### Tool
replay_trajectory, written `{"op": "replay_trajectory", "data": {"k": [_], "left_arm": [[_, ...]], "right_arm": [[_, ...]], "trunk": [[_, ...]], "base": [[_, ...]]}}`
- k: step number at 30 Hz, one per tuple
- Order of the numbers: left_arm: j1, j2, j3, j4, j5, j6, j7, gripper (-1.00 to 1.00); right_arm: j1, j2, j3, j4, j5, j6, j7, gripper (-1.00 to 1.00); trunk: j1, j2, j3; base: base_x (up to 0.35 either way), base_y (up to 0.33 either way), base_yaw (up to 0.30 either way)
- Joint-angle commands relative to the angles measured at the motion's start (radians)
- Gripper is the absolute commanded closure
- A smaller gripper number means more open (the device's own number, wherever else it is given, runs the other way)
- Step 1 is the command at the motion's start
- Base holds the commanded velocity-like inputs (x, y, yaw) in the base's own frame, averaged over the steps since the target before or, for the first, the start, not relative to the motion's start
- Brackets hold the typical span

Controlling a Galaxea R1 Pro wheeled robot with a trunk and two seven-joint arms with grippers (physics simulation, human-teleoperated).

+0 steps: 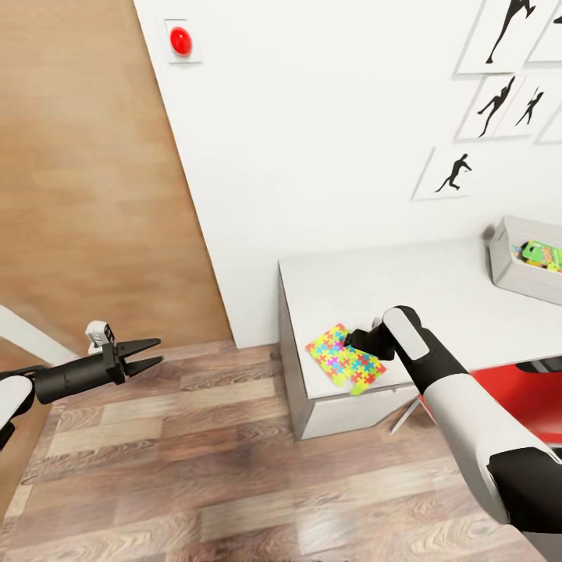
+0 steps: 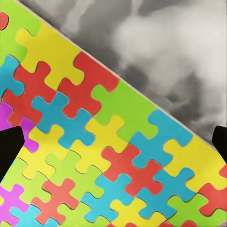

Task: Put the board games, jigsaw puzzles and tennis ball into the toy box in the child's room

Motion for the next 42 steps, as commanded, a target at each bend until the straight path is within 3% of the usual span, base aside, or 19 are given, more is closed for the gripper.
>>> {"op": "replay_trajectory", "data": {"k": [1,13,36,42], "left_arm": [[-0.001,0.001,-0.002,0.001,-0.002,0.002,-0.006,-1.0],[-0.002,-0.001,-0.002,0.0,-0.002,0.002,-0.006,-1.0],[-0.001,-0.004,-0.002,-0.001,-0.002,0.002,-0.006,-1.0],[-0.002,-0.004,-0.002,-0.001,-0.001,0.002,-0.006,-1.0]], "right_arm": [[0.0,-0.001,0.005,0.035,-0.027,-0.002,-0.009,-1.0],[0.0,-0.001,0.005,0.035,-0.027,-0.002,-0.009,-1.0],[0.0,-0.001,0.004,0.033,-0.027,-0.002,-0.008,-1.0],[0.001,-0.008,0.003,-0.056,-0.027,-0.001,-0.009,-1.0]], "trunk": [[0.001,-0.001,-0.002],[0.001,-0.001,-0.002],[0.001,-0.001,-0.002],[0.001,-0.001,0.0]], "base": [[-0.09,0.227,0.0],[-0.039,0.221,0.0],[0.003,0.062,0.0],[0.0,0.003,0.0]]}}
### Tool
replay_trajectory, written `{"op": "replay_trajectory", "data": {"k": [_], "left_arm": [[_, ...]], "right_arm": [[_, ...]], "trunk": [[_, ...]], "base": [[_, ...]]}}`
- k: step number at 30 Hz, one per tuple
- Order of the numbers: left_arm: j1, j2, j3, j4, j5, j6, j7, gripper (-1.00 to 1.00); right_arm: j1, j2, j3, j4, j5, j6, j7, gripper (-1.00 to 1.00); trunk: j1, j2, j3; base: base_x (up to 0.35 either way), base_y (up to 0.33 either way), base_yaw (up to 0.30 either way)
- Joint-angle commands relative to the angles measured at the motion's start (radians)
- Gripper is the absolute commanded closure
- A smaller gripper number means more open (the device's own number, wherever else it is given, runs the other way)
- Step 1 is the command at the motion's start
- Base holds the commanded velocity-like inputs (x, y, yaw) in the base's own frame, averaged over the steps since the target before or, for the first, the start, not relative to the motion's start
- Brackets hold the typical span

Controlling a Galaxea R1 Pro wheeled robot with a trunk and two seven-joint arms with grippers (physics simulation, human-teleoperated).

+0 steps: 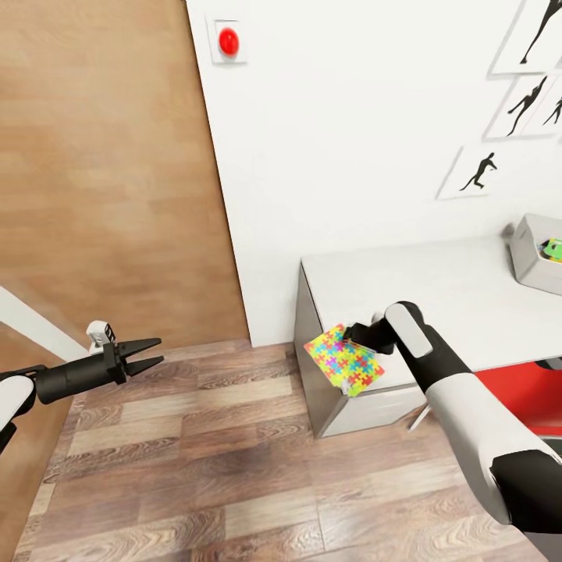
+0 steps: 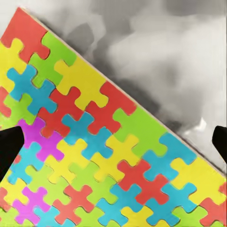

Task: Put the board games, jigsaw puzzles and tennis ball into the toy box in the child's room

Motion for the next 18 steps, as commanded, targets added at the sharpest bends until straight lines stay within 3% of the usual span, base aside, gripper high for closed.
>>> {"op": "replay_trajectory", "data": {"k": [1,5,15,16,18], "left_arm": [[-0.001,0.0,-0.001,0.001,-0.002,0.002,-0.005,-1.0],[-0.001,-0.001,-0.001,0.001,-0.002,0.002,-0.005,-1.0],[-0.001,-0.002,-0.002,0.001,-0.003,0.001,-0.004,-1.0],[-0.001,-0.003,-0.002,0.001,-0.003,0.0,-0.003,-1.0],[-0.001,-0.003,-0.003,0.001,-0.005,-0.002,-0.001,-1.0]], "right_arm": [[0.0,-0.012,0.004,-0.03,-0.011,0.001,-0.011,-1.0],[0.004,-0.029,0.0,-0.077,-0.012,0.006,-0.012,-1.0],[0.026,-0.038,-0.005,-0.232,-0.012,0.018,-0.014,-1.0],[0.035,-0.05,-0.007,-0.265,-0.014,0.025,-0.014,-1.0],[0.057,-0.099,-0.022,-0.34,-0.021,0.039,-0.012,-1.0]], "trunk": [[0.001,-0.002,0.0],[0.001,-0.002,0.006],[0.001,-0.002,0.022],[0.001,-0.002,0.023],[0.001,-0.002,0.026]], "base": [[0.0,0.0,0.0],[0.0,0.0,0.0],[0.0,0.0,0.0],[0.0,0.0,0.0],[0.0,0.0,0.0]]}}
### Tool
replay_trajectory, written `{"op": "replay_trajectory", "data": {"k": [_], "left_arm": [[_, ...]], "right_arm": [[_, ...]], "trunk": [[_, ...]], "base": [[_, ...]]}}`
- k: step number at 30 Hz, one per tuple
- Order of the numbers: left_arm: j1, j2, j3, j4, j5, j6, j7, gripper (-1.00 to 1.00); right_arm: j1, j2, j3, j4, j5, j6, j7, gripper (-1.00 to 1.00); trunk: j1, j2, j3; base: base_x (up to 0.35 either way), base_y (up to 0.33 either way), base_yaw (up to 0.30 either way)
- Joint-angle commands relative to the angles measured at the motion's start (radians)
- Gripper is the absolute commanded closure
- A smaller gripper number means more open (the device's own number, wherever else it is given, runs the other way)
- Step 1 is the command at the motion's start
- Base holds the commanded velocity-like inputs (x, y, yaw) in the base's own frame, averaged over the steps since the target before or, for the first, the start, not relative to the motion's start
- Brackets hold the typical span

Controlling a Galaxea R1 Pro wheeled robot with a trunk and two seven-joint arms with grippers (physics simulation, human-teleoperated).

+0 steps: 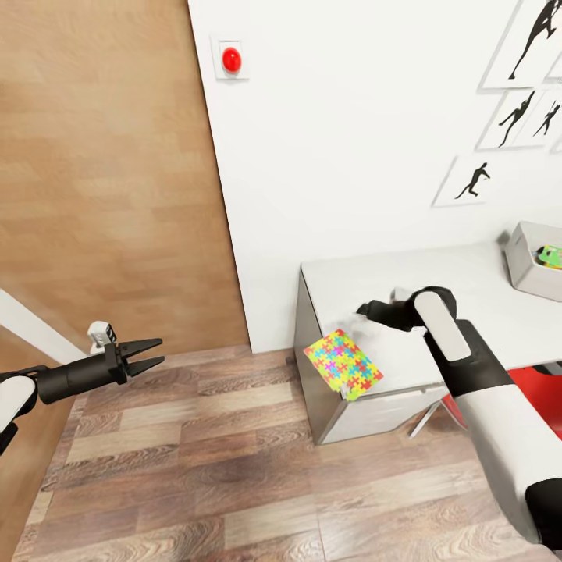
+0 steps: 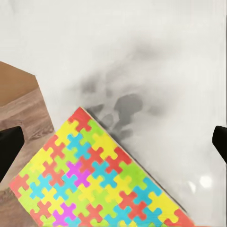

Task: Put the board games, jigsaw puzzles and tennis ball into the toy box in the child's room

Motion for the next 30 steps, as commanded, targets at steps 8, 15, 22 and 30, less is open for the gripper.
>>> {"op": "replay_trajectory", "data": {"k": [8,15,22,30], "left_arm": [[-0.001,-0.001,-0.012,0.005,-0.011,0.0,0.002,-1.0],[0.004,0.0,-0.013,0.052,-0.012,0.0,-0.003,-1.0],[0.017,-0.001,-0.016,0.159,-0.013,-0.001,-0.009,-1.0],[0.02,0.004,-0.018,0.166,-0.012,0.003,-0.013,-1.0]], "right_arm": [[0.229,-0.17,-0.152,-0.248,-0.157,0.015,0.183,-1.0],[0.517,-0.222,-0.376,-0.35,-0.19,0.007,0.552,-1.0],[0.699,-0.215,-0.541,-0.359,-0.183,-0.005,0.946,-1.0],[0.835,-0.212,-0.562,-0.368,-0.18,-0.139,1.222,-1.0]], "trunk": [[0.001,-0.002,0.011],[0.001,-0.002,0.022],[0.001,-0.002,0.034],[0.001,-0.002,0.046]], "base": [[0.0,0.0,0.0],[0.0,0.0,0.0],[0.0,0.0,0.0],[0.0,0.0,0.0]]}}
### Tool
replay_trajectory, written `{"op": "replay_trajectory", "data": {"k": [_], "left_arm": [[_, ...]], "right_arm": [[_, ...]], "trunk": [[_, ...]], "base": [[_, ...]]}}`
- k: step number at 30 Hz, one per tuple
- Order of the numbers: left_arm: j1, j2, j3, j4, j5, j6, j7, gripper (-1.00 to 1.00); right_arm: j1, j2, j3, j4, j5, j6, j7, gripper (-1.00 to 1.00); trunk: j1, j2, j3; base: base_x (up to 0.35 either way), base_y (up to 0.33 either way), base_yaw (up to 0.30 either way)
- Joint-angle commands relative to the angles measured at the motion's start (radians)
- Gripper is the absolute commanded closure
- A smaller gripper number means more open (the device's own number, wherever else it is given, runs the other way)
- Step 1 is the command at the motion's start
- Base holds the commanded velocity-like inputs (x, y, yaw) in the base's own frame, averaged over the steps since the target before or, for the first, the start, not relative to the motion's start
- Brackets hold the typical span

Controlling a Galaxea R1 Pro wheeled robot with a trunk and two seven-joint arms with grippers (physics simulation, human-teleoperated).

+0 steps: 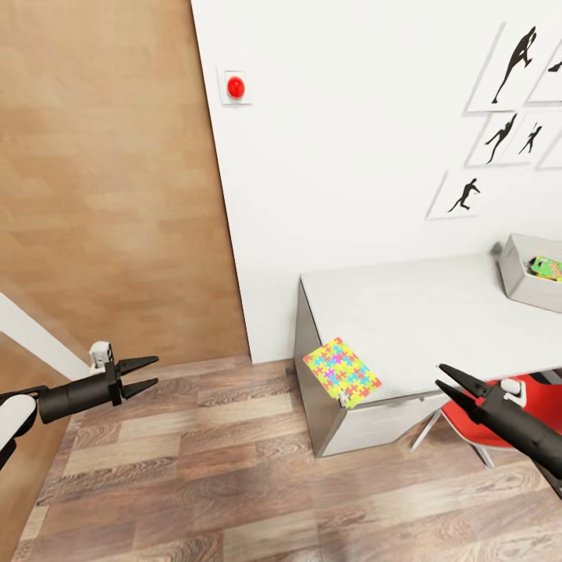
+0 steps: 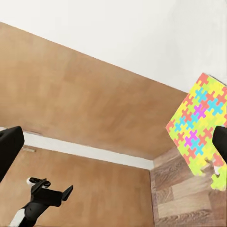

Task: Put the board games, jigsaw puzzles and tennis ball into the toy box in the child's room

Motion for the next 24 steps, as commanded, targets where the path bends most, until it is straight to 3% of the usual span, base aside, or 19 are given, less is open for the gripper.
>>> {"op": "replay_trajectory", "data": {"k": [1,4,8,10,15,24], "left_arm": [[-0.001,0.001,-0.002,0.001,-0.002,0.002,-0.006,-1.0],[-0.001,-0.001,-0.003,0.0,-0.001,0.003,-0.007,-1.0],[-0.001,-0.002,-0.004,0.0,-0.002,0.004,-0.006,-1.0],[-0.001,-0.002,-0.004,0.001,-0.002,0.004,-0.006,-1.0],[-0.001,0.001,-0.004,0.002,-0.002,0.005,-0.007,-1.0],[-0.001,0.0,-0.003,0.003,-0.002,0.005,-0.006,-1.0]], "right_arm": [[0.004,-0.001,-0.002,-0.001,0.001,0.001,0.021,-1.0],[0.015,0.0,-0.002,-0.003,0.031,-0.014,0.074,-1.0],[0.02,0.004,-0.003,-0.003,0.148,-0.021,0.102,-1.0],[0.021,0.007,-0.003,-0.004,0.178,-0.022,0.107,-1.0],[0.021,0.022,-0.002,-0.002,0.208,-0.035,0.11,-1.0],[0.021,0.031,0.0,0.0,0.216,-0.065,0.109,-1.0]], "trunk": [[0.001,-0.002,0.0],[0.001,-0.002,0.005],[0.001,-0.002,0.011],[0.001,-0.002,0.015],[0.001,-0.002,0.023],[0.001,-0.002,0.038]], "base": [[0.0,0.0,0.0],[0.0,0.0,0.0],[0.0,0.0,0.0],[0.0,0.0,0.0],[0.0,0.0,0.0],[0.0,0.0,0.0]]}}
